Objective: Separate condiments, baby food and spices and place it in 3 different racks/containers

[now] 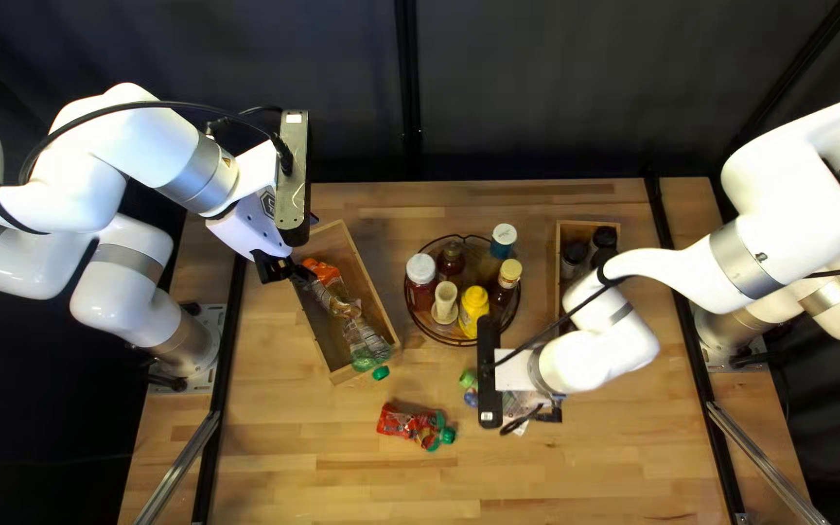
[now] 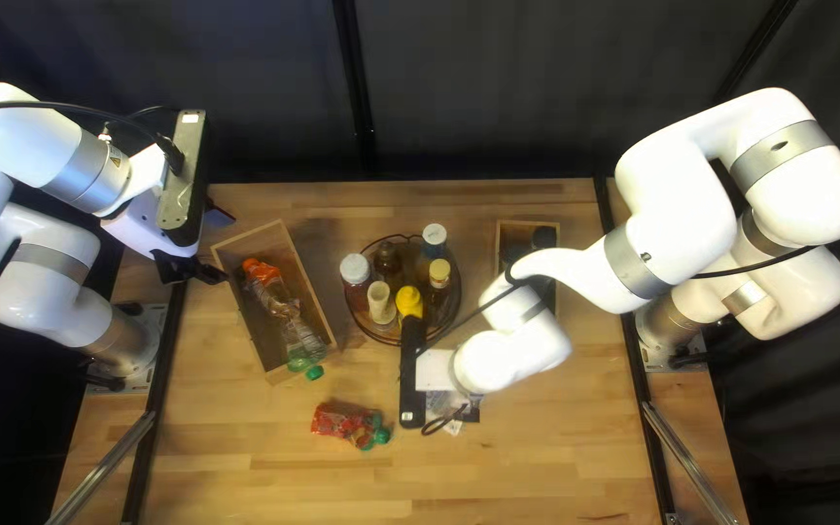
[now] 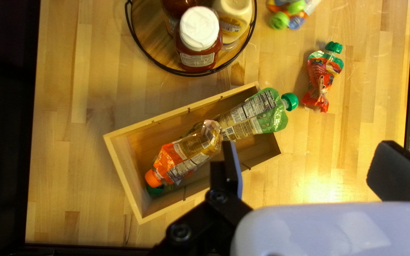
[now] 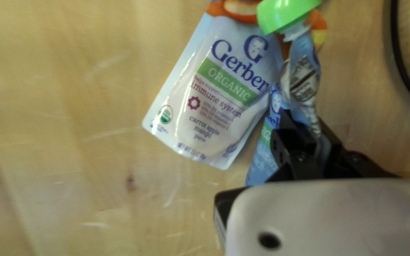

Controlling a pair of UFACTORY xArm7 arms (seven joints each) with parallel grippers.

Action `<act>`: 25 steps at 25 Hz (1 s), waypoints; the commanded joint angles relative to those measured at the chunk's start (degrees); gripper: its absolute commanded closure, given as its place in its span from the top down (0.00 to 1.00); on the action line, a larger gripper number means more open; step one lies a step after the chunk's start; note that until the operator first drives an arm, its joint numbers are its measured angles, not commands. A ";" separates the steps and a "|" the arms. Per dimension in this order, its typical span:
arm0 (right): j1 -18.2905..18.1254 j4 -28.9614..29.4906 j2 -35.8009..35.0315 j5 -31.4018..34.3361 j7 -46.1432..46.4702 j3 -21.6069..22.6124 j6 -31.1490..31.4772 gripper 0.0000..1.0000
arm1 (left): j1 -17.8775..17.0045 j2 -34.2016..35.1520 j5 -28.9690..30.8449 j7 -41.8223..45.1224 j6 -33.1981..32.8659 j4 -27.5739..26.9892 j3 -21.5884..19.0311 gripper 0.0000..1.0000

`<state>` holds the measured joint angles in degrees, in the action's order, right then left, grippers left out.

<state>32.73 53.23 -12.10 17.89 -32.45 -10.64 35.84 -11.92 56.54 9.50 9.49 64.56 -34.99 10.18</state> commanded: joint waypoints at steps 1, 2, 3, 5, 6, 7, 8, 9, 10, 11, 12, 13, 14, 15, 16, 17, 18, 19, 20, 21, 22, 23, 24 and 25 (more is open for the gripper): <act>-2.40 5.00 -3.45 -3.05 6.55 1.11 -1.32 0.00 | 0.00 0.00 0.00 0.00 0.00 0.00 0.00 1.00; -3.42 5.79 -4.24 -4.03 8.46 1.40 -2.15 0.00 | 0.00 0.00 0.00 0.00 0.00 0.00 0.00 1.00; -4.28 6.51 -4.89 -4.97 10.14 1.71 -2.79 0.00 | 0.00 0.00 0.00 0.00 0.00 0.00 0.00 1.00; -6.15 8.64 -6.55 -6.99 13.51 2.58 -3.70 0.00 | 0.00 0.00 0.00 0.00 0.00 0.00 0.00 1.00; -7.63 10.32 -7.89 -8.46 15.86 3.31 -4.20 0.00 | 0.00 0.00 0.00 0.00 0.00 0.00 0.00 1.00; -8.84 11.83 -9.06 -9.74 17.67 3.99 -4.31 0.00 | 0.00 0.00 0.00 0.00 0.00 0.00 0.00 1.00; -9.88 13.39 -10.15 -11.01 19.27 4.64 -4.07 0.00 | 0.00 0.00 0.00 0.00 0.00 0.00 0.00 1.00; -10.99 15.48 -11.80 -12.20 20.54 5.41 -3.63 0.00 | 0.00 0.00 0.00 0.00 0.00 0.00 0.00 1.00; -11.45 16.28 -12.41 -12.85 21.19 5.75 -3.42 0.00 | 0.00 0.00 0.00 0.00 0.00 0.00 0.00 1.00; -12.11 18.19 -13.82 -13.92 21.69 6.29 -2.67 0.05 | 0.00 0.00 0.00 0.00 0.00 0.00 0.00 1.00; -12.15 19.22 -14.34 -14.45 21.41 6.41 -1.91 0.35 | 0.00 0.00 0.00 0.00 0.00 0.00 0.00 1.00; -12.10 19.58 -14.47 -14.72 21.22 6.42 -1.56 1.00 | 0.00 0.00 0.00 0.00 0.00 0.00 0.00 1.00; -11.43 18.93 -13.66 -14.62 19.73 6.09 -1.13 1.00 | 0.00 0.00 0.00 0.00 0.00 0.00 0.00 1.00; -11.05 18.60 -13.19 -14.44 18.89 5.90 -0.86 1.00 | 0.00 0.00 0.00 0.00 0.00 0.00 0.00 1.00; -10.18 17.73 -12.03 -13.80 17.13 5.51 -0.25 1.00 | 0.00 0.00 0.00 0.00 0.00 0.00 0.00 1.00; -9.54 16.87 -10.96 -13.22 15.77 5.27 0.15 1.00 | 0.00 0.00 0.00 0.00 0.00 0.00 0.00 1.00; -9.15 16.34 -10.34 -12.83 14.91 5.12 0.39 1.00 | 0.00 0.00 0.00 0.00 0.00 0.00 0.00 1.00; -8.17 14.84 -8.72 -11.80 12.78 4.73 0.83 1.00 | 0.00 0.00 0.00 0.00 0.00 0.00 0.00 1.00; -7.82 14.43 -8.26 -11.41 11.96 4.57 1.01 1.00 | 0.00 0.00 0.00 0.00 0.00 0.00 0.00 1.00; -7.12 13.41 -7.18 -10.61 10.20 4.29 1.48 1.00 | 0.00 0.00 0.00 0.00 0.00 0.00 0.00 1.00; -6.60 12.70 -6.39 -10.10 8.82 4.12 1.97 1.00 | 0.00 0.00 0.00 0.00 0.00 0.00 0.00 1.00; -6.08 12.04 -5.70 -9.57 7.35 3.94 2.53 1.00 | 0.00 0.00 0.00 0.00 0.00 0.00 0.00 1.00; -5.58 11.34 -5.09 -9.10 5.80 3.75 3.01 1.00 | 0.00 0.00 0.00 0.00 0.00 0.00 0.00 1.00; -5.26 10.88 -4.79 -8.78 4.71 3.64 3.28 1.00 | 0.00 0.00 0.00 0.00 0.00 0.00 0.00 1.00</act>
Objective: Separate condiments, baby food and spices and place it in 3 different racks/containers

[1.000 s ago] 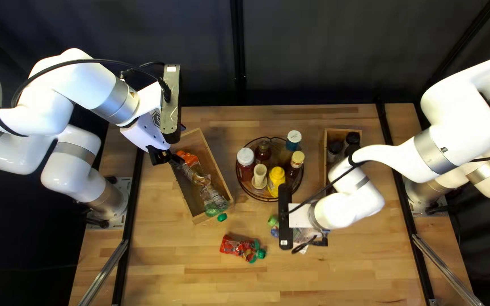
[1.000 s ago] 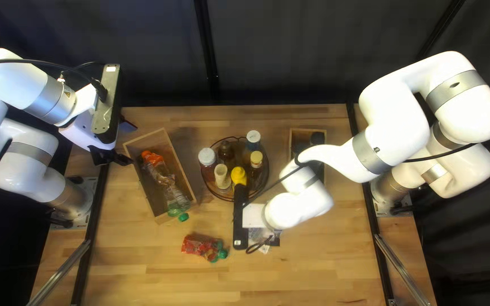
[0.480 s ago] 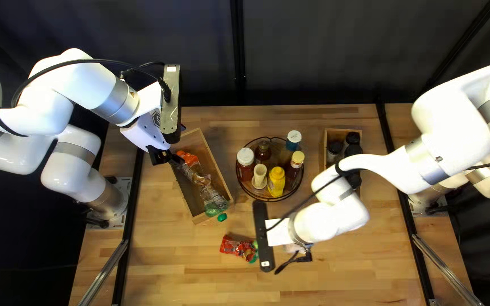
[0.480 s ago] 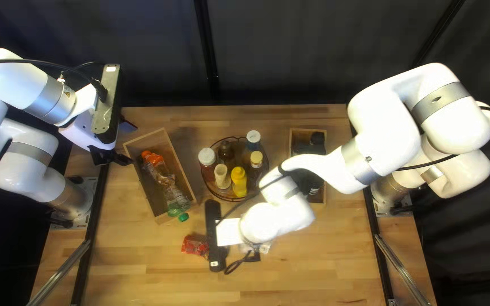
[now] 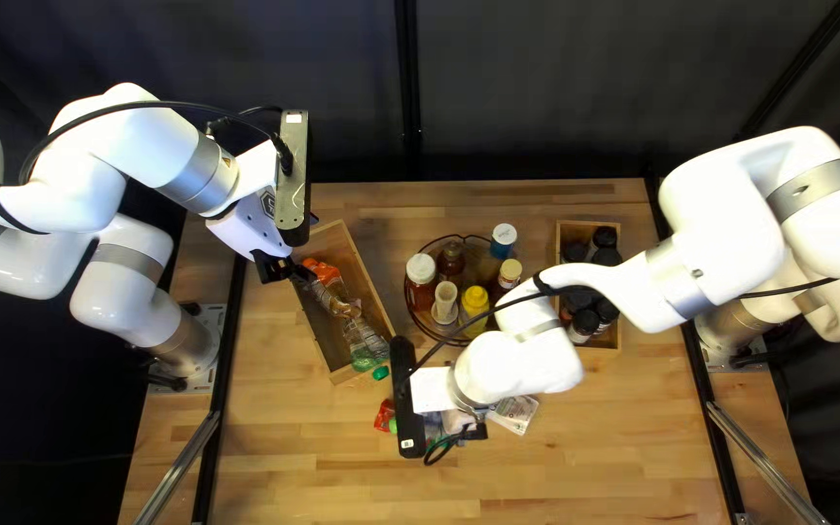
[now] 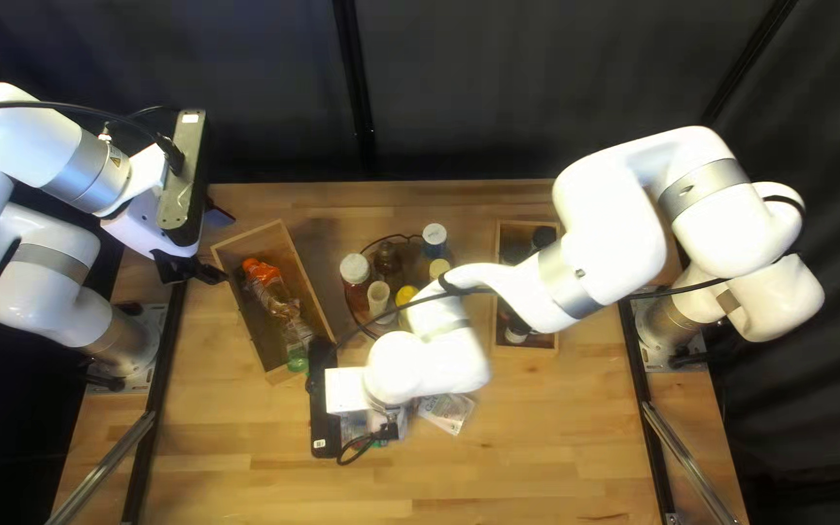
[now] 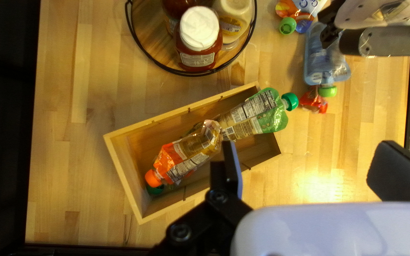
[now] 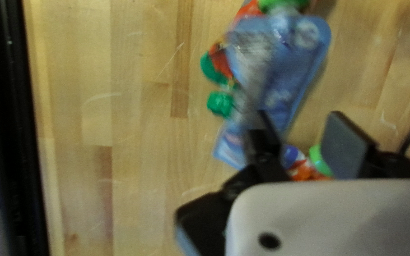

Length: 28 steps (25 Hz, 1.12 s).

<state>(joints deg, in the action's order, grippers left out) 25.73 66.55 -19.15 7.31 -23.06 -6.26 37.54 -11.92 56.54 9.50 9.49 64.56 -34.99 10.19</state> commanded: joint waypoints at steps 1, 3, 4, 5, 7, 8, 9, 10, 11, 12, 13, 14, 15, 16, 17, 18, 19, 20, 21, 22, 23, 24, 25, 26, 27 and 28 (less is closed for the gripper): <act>2.34 -3.38 2.67 2.30 -6.78 -0.97 2.02 1.00 | 0.00 0.00 0.00 0.00 0.00 0.00 0.00 1.00; 3.07 -4.80 2.96 2.78 -9.89 -1.30 2.43 1.00 | 0.00 0.00 0.00 0.00 0.00 0.00 0.00 1.00; 3.26 -5.57 2.98 2.65 -11.07 -1.38 2.52 1.00 | 0.00 0.00 0.00 0.00 0.00 0.00 0.00 1.00; 3.30 -5.68 2.88 2.50 -11.62 -1.39 2.77 1.00 | 0.00 0.00 0.00 0.00 0.00 0.00 0.00 1.00; 3.41 -7.28 2.83 1.60 -13.74 -1.43 2.65 1.00 | 0.00 0.00 0.00 0.00 0.00 0.00 0.00 1.00; 3.53 -7.83 2.71 1.25 -14.78 -1.45 2.60 1.00 | 0.00 0.00 0.00 0.00 0.00 0.00 0.00 1.00; 3.67 -8.37 2.56 0.93 -15.82 -1.47 2.51 1.00 | 0.00 0.00 0.00 0.00 0.00 0.00 0.00 1.00; 3.72 -8.57 2.46 0.72 -16.40 -1.47 2.57 1.00 | 0.00 0.00 0.00 0.00 0.00 0.00 0.00 1.00; 3.91 -9.53 2.46 0.40 -17.82 -1.53 2.25 1.00 | 0.00 0.00 0.00 0.00 0.00 0.00 0.00 1.00; 4.07 -10.42 2.50 0.21 -18.93 -1.59 1.84 1.00 | 0.00 0.00 0.00 0.00 0.00 0.00 0.00 1.00; 4.18 -11.26 2.52 -0.02 -19.86 -1.61 1.39 1.00 | 0.00 0.00 0.00 0.00 0.00 0.00 0.00 1.00; 4.27 -11.91 2.50 -0.24 -20.69 -1.64 1.03 1.00 | 0.00 0.00 0.00 0.00 0.00 0.00 0.00 1.00; 4.38 -12.61 2.55 -0.33 -21.37 -1.67 0.61 1.00 | 0.00 0.00 0.00 0.00 0.00 0.00 0.00 1.00; 4.56 -13.67 2.70 -0.51 -22.48 -1.74 -0.05 1.00 | 0.00 0.00 0.00 0.00 0.00 0.00 0.00 1.00; 4.69 -14.13 2.76 -0.59 -23.17 -1.78 -0.26 1.00 | 0.00 0.00 0.00 0.00 0.00 0.00 0.00 1.00; 4.81 -14.51 2.87 -0.56 -23.69 -1.81 -0.42 1.00 | 0.00 0.00 0.00 0.00 0.00 0.00 0.00 1.00; 5.05 -15.09 2.99 -0.41 -24.69 -1.94 -0.65 1.00 | 0.00 0.00 0.00 0.00 0.00 0.00 0.00 1.00; 5.14 -15.35 3.04 -0.35 -25.10 -1.99 -0.78 1.00 | 0.00 0.00 0.00 0.00 0.00 0.00 0.00 1.00; 5.20 -15.73 2.99 -0.33 -25.66 -2.10 -1.06 1.00 | 0.00 0.00 0.00 0.00 0.00 0.00 0.00 1.00; 5.19 -15.92 2.88 -0.36 -25.95 -2.17 -1.28 1.00 | 0.00 0.00 0.00 0.00 0.00 0.00 0.00 1.00; 5.03 -16.10 2.65 -0.57 -25.84 -2.16 -1.64 1.00 | 0.00 0.00 0.00 0.00 0.00 0.00 0.00 1.00; 4.77 -16.31 2.27 -0.95 -25.61 -2.10 -2.29 1.00 | 0.00 0.00 0.00 0.00 0.00 0.00 0.00 1.00; 4.66 -16.35 2.14 -1.14 -25.46 -2.05 -2.52 0.94 | 0.00 0.00 0.00 0.00 0.00 0.00 0.00 1.00; 4.55 -16.33 1.99 -1.46 -25.24 -1.91 -2.80 0.77 | 0.00 0.00 0.00 0.00 0.00 0.00 0.00 1.00; 4.49 -16.06 1.70 -1.66 -25.07 -1.80 -2.86 0.00 | 0.00 0.00 0.00 0.00 0.00 0.00 0.00 1.00; 4.49 -15.98 1.55 -1.77 -25.00 -1.71 -2.95 0.00 | 0.00 0.00 0.00 0.00 0.00 0.00 0.00 1.00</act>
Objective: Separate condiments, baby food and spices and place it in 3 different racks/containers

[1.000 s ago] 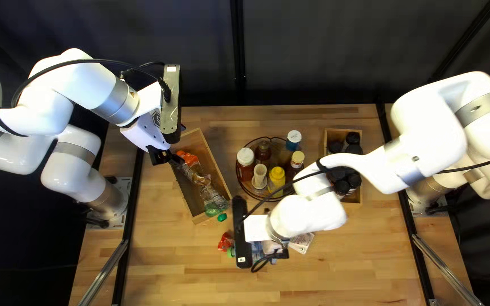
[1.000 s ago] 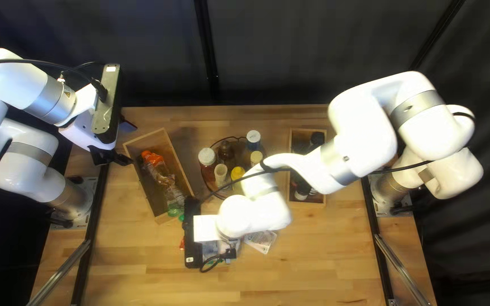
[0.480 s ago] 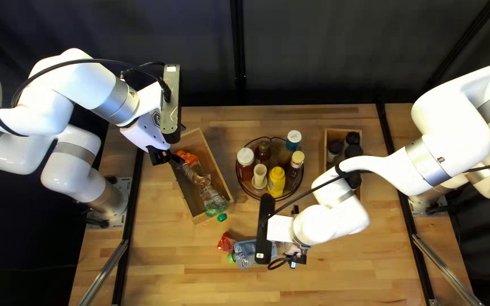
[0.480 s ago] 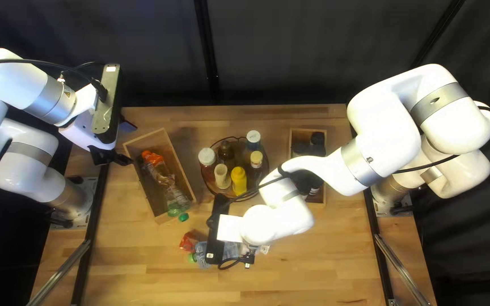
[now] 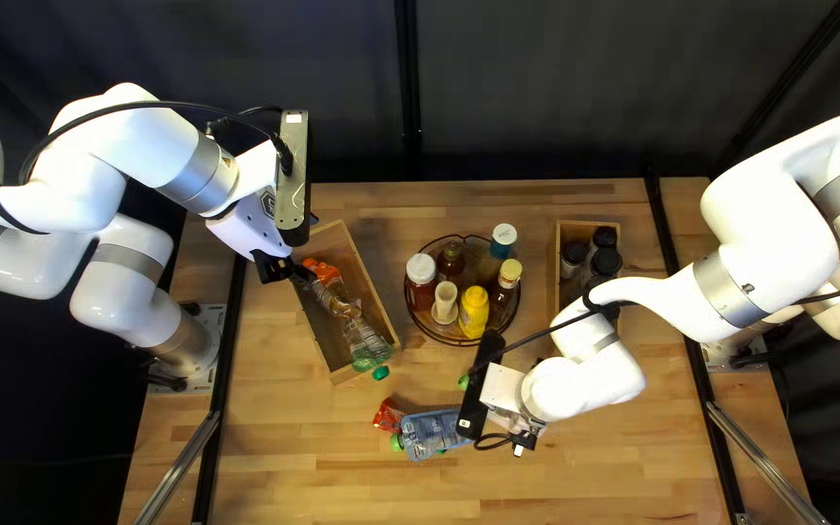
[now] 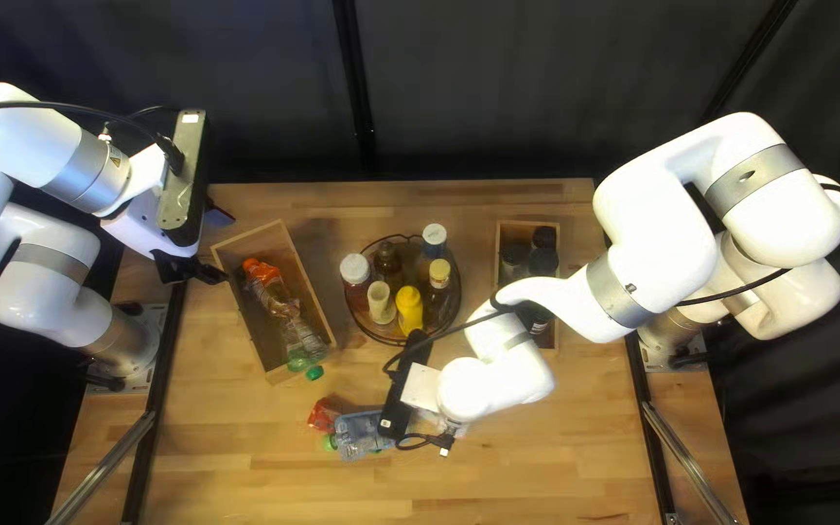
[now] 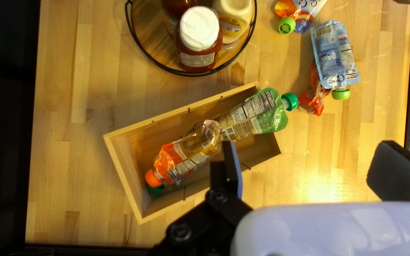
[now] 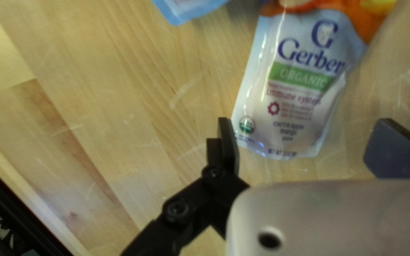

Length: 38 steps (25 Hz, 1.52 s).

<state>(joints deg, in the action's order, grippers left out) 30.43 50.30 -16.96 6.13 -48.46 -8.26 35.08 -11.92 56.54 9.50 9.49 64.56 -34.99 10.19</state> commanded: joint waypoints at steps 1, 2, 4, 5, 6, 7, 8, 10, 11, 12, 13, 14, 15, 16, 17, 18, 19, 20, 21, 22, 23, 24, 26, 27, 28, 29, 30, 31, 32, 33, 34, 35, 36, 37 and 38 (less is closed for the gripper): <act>-0.27 0.41 -0.79 -0.75 0.59 0.42 -0.60 0.00 | 0.00 0.00 0.00 0.00 0.00 0.00 0.00 1.00; -0.29 0.50 -0.91 -0.84 0.73 0.50 -0.70 0.00 | 0.00 0.00 0.00 0.00 0.00 0.00 0.00 1.00; -0.47 1.02 -1.27 -1.09 1.42 0.75 -0.90 0.00 | 0.00 0.00 0.00 0.00 0.00 0.00 0.00 1.00; -0.68 1.49 -1.54 -1.32 2.08 0.94 -0.89 0.00 | 0.00 0.00 0.00 0.00 0.00 0.00 0.00 1.00; -0.89 2.40 -1.89 -1.48 2.80 1.12 -0.66 0.00 | 0.00 0.00 0.00 0.00 0.00 0.00 0.00 1.00; -0.99 2.67 -2.00 -1.53 3.20 1.19 -0.71 0.00 | 0.00 0.00 0.00 0.00 0.00 0.00 0.00 1.00; -1.31 3.69 -2.48 -1.67 4.22 1.37 -0.56 0.00 | 0.00 0.00 0.00 0.00 0.00 0.00 0.00 1.00; -2.11 5.23 -3.20 -2.04 6.28 1.66 -0.55 0.00 | 0.00 0.00 0.00 0.00 0.00 0.00 0.00 1.00; -2.57 6.03 -3.54 -2.25 7.38 1.79 -0.48 0.00 | 0.00 0.00 0.00 0.00 0.00 0.00 0.00 1.00; -2.87 6.43 -3.72 -2.39 8.11 1.86 -0.53 0.00 | 0.00 0.00 0.00 0.00 0.00 0.00 0.00 1.00; -3.78 7.73 -4.36 -2.77 10.02 2.08 -0.51 0.00 | 0.00 0.00 0.00 0.00 0.00 0.00 0.00 1.00; -4.38 8.56 -4.73 -3.06 11.31 2.25 -0.43 0.00 | 0.00 0.00 0.00 0.00 0.00 0.00 0.00 1.00; -5.19 9.55 -5.28 -3.44 12.87 2.42 -0.41 0.00 | 0.00 0.00 0.00 0.00 0.00 0.00 0.00 1.00; -6.05 10.43 -5.83 -3.85 14.44 2.61 -0.48 0.00 | 0.00 0.00 0.00 0.00 0.00 0.00 0.00 1.00; -6.67 11.05 -6.24 -4.16 15.55 2.73 -0.52 0.00 | 0.00 0.00 0.00 0.00 0.00 0.00 0.00 1.00; -7.70 11.92 -6.82 -4.66 17.32 2.99 -0.70 0.00 | 0.00 0.00 0.00 0.00 0.00 0.00 0.00 1.00; -8.33 12.54 -7.19 -4.99 18.44 3.17 -0.75 0.00 | 0.00 0.00 0.00 0.00 0.00 0.00 0.00 1.00; -9.28 13.80 -8.02 -5.47 19.95 3.44 -0.69 0.00 | 0.00 0.00 0.00 0.00 0.00 0.00 0.00 1.00; -10.17 15.04 -8.88 -5.91 21.33 3.73 -0.62 0.00 | 0.00 0.00 0.00 0.00 0.00 0.00 0.00 1.00; -10.71 15.83 -9.43 -6.21 22.21 3.90 -0.62 0.00 | 0.00 0.00 0.00 0.00 0.00 0.00 0.00 1.00; -11.65 17.17 -10.34 -6.71 23.68 4.28 -0.57 0.00 | 0.00 0.00 0.00 0.00 0.00 0.00 0.00 1.00; -12.55 18.50 -11.34 -7.16 25.04 4.66 -0.52 0.00 | 0.00 0.00 0.00 0.00 0.00 0.00 0.00 1.00; -14.02 20.23 -12.64 -8.07 27.41 5.48 -0.62 0.05 | 0.00 0.00 0.00 0.00 0.00 0.00 0.00 1.00; -14.41 20.68 -12.94 -8.36 28.14 5.74 -0.59 0.58 | 0.00 0.00 0.00 0.00 0.00 0.00 0.00 1.00; -14.93 20.68 -12.77 -8.78 29.19 6.15 -0.76 0.95 | 0.00 0.00 0.00 0.00 0.00 0.00 0.00 1.00; -15.07 19.85 -11.97 -8.90 29.69 6.30 -1.14 1.00 | 0.00 0.00 0.00 0.00 0.00 0.00 0.00 1.00; -15.02 19.03 -11.17 -8.90 29.79 6.30 -1.43 1.00 | 0.00 0.00 0.00 0.00 0.00 0.00 0.00 1.00; -14.49 16.58 -8.56 -8.46 29.37 6.11 -2.02 1.00 | 0.00 0.00 0.00 0.00 0.00 0.00 0.00 1.00; -14.14 15.51 -7.40 -8.07 28.98 5.96 -2.28 1.00 | 0.00 0.00 0.00 0.00 0.00 0.00 0.00 1.00; -13.39 13.34 -4.79 -7.17 28.03 5.72 -2.66 1.00 | 0.00 0.00 0.00 0.00 0.00 0.00 0.00 1.00; -12.90 11.80 -2.87 -6.48 27.46 5.64 -2.97 1.00 | 0.00 0.00 0.00 0.00 0.00 0.00 0.00 1.00; -12.54 10.47 -1.37 -5.85 27.00 5.56 -3.41 1.00 | 0.00 0.00 0.00 0.00 0.00 0.00 0.00 1.00; -12.21 8.34 1.07 -5.14 26.66 5.56 -3.93 1.00 | 0.00 0.00 0.00 0.00 0.00 0.00 0.00 1.00; -12.13 6.84 2.73 -4.83 26.73 5.61 -4.34 1.00 | 0.00 0.00 0.00 0.00 0.00 0.00 0.00 1.00; -12.10 4.26 5.52 -4.37 27.13 5.69 -5.17 1.00 | 0.00 0.00 0.00 0.00 0.00 0.00 0.00 1.00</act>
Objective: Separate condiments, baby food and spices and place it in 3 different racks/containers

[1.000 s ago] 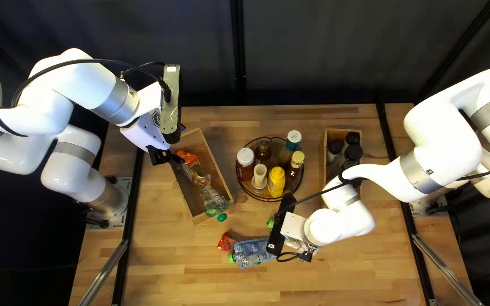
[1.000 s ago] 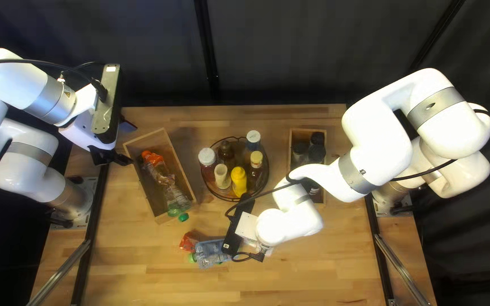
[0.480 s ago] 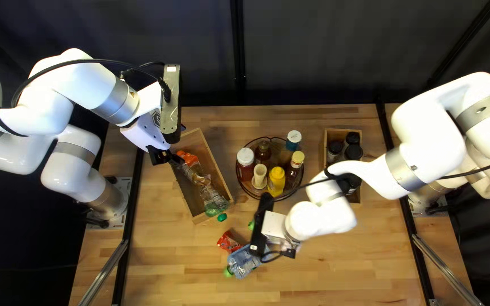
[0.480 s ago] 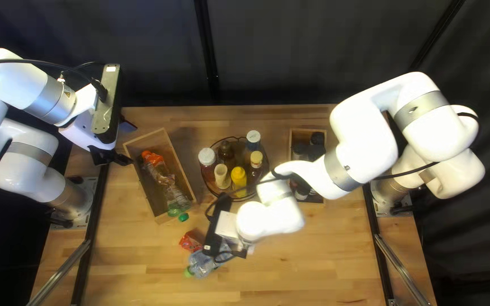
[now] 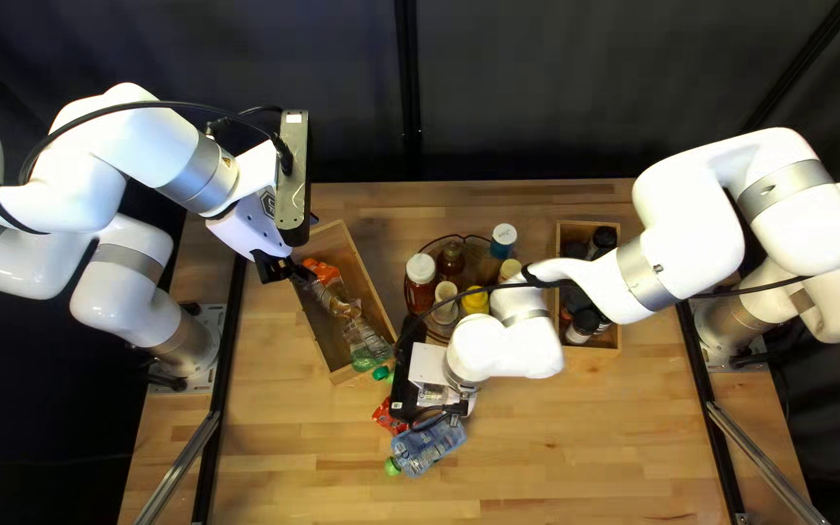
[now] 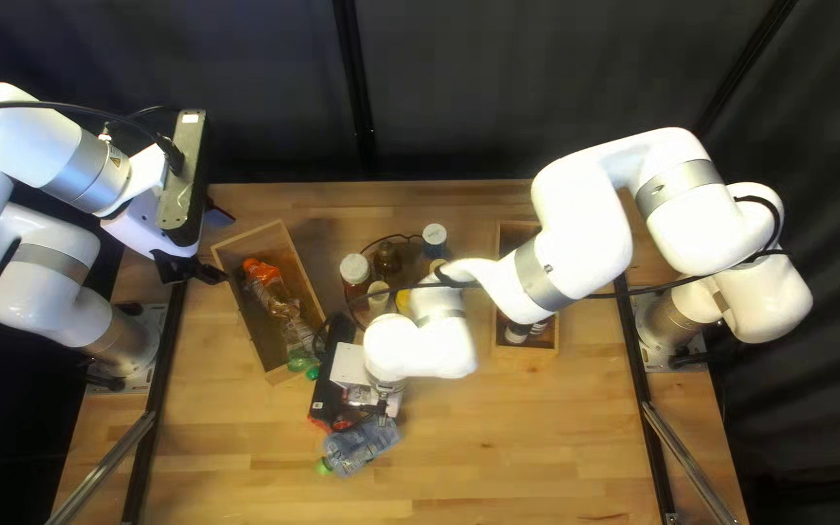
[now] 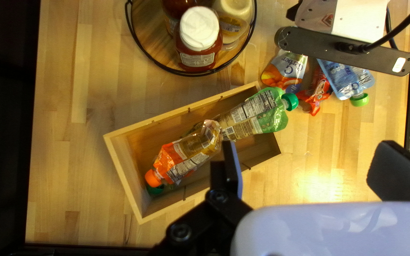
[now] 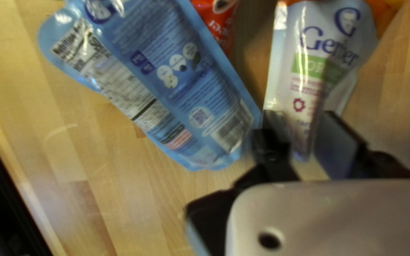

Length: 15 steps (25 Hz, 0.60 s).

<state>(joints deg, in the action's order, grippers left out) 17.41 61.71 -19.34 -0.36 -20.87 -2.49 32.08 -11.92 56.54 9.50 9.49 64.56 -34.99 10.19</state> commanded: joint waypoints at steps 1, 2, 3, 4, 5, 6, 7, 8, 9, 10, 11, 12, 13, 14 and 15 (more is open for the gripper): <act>0.65 -10.12 11.30 2.04 0.58 0.01 -2.89 1.00 | 0.00 0.00 0.00 0.00 0.00 0.00 0.00 1.00; 0.49 -12.04 13.59 1.94 1.43 -0.01 -3.36 1.00 | 0.00 0.00 0.00 0.00 0.00 0.00 0.00 1.00; 0.36 -15.52 17.93 2.20 2.49 -0.28 -4.14 1.00 | 0.00 0.00 0.00 0.00 0.00 0.00 0.00 1.00; 0.31 -17.35 20.61 2.59 2.80 -0.46 -4.21 1.00 | 0.00 0.00 0.00 0.00 0.00 0.00 0.00 1.00; 0.12 -19.98 24.89 3.83 2.78 -0.64 -4.10 1.00 | 0.00 0.00 0.00 0.00 0.00 0.00 0.00 1.00; -0.18 -21.43 27.36 5.05 2.29 -0.55 -4.07 1.00 | 0.00 0.00 0.00 0.00 0.00 0.00 0.00 1.00; -0.74 -23.10 31.29 6.38 1.75 -0.30 -2.78 1.00 | 0.00 0.00 0.00 0.00 0.00 0.00 0.00 1.00; -1.36 -24.55 34.90 7.37 1.36 0.02 -1.54 1.00 | 0.00 0.00 0.00 0.00 0.00 0.00 0.00 1.00; -1.73 -25.39 36.94 7.96 1.03 0.27 -0.92 1.00 | 0.00 0.00 0.00 0.00 0.00 0.00 0.00 1.00; -2.48 -26.72 41.10 8.94 0.69 0.63 0.91 1.00 | 0.00 0.00 0.00 0.00 0.00 0.00 0.00 1.00; -3.07 -27.55 44.09 9.57 0.39 0.95 2.34 1.00 | 0.00 0.00 0.00 0.00 0.00 0.00 0.00 1.00; -3.64 -28.16 46.91 10.15 0.29 1.14 3.96 1.00 | 0.00 0.00 0.00 0.00 0.00 0.00 0.00 1.00; -4.25 -28.69 49.58 10.70 0.23 1.29 5.61 1.00 | 0.00 0.00 0.00 0.00 0.00 0.00 0.00 1.00; -4.55 -28.97 50.61 11.05 -0.01 1.46 6.08 1.00 | 0.00 0.00 0.00 0.00 0.00 0.00 0.00 1.00; -5.08 -29.40 54.55 11.30 0.84 0.99 8.68 1.00 | 0.00 0.00 0.00 0.00 0.00 0.00 0.00 1.00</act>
<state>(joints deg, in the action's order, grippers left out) 14.32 34.54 27.23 9.09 -20.32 -1.56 35.69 -11.92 56.54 9.50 9.49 64.56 -34.99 10.19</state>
